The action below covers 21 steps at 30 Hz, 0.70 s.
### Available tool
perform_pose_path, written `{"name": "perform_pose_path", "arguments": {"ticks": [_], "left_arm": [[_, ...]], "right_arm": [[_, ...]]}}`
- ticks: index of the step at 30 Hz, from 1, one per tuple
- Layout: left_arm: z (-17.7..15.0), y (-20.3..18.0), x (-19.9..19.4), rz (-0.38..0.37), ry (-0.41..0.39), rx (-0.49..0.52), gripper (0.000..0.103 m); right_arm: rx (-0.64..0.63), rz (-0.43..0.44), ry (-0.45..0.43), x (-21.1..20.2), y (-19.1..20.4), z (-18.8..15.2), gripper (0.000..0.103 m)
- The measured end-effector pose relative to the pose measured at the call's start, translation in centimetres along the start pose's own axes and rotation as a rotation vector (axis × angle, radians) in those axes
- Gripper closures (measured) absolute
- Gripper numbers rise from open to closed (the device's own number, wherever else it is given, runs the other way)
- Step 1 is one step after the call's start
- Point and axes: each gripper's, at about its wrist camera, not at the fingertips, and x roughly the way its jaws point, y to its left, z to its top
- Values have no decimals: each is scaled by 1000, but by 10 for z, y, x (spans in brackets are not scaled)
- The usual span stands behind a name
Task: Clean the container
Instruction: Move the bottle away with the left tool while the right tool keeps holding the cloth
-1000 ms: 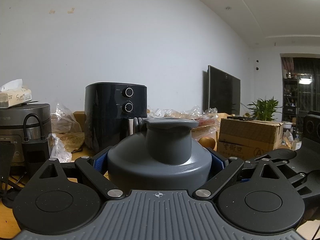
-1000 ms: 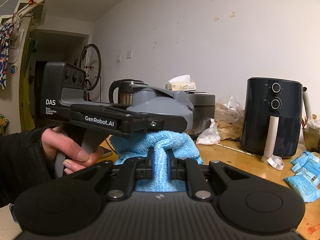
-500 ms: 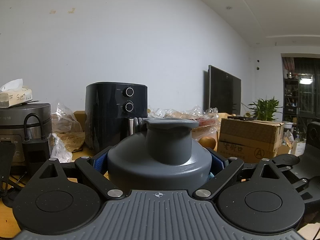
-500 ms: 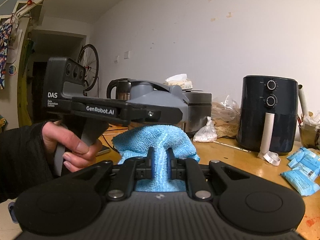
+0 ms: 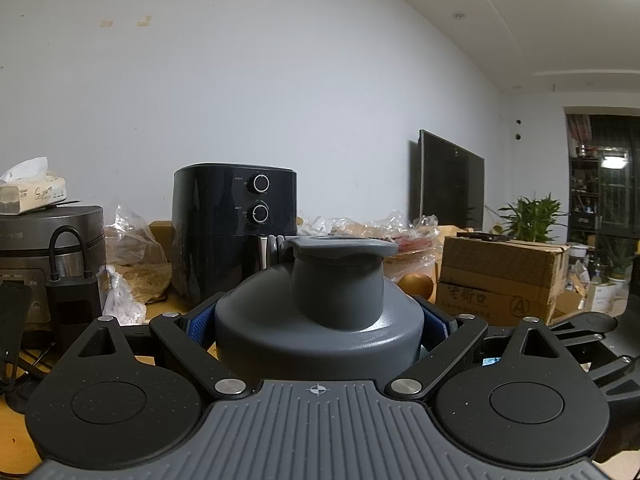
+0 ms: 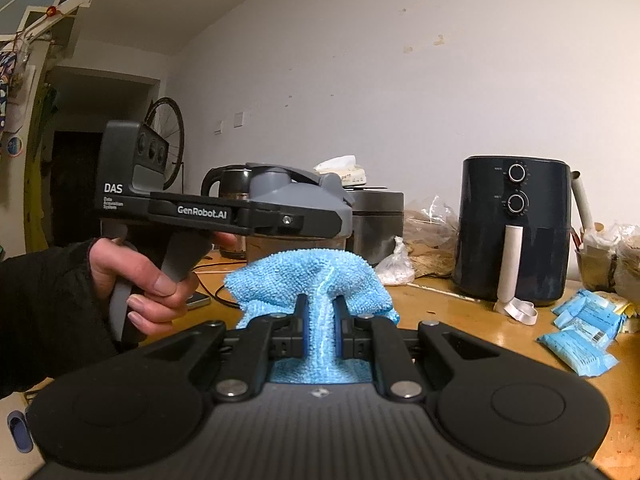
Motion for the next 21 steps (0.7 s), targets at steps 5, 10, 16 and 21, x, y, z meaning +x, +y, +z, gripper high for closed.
{"name": "perform_pose_path", "arguments": {"ticks": [5,10,16,21], "left_arm": [[0,0,0,3,0,0,8],[0,-1,0,7,-2,-1,8],[0,-2,0,17,-3,0,8],[0,-4,0,33,-7,-1,8]], "right_arm": [[9,-18,-11,-2,-1,0,98],[8,-52,-18,-4,-2,0,98],[-1,-105,-22,-5,-2,0,98],[-15,-169,-14,-4,-3,0,98]]}}
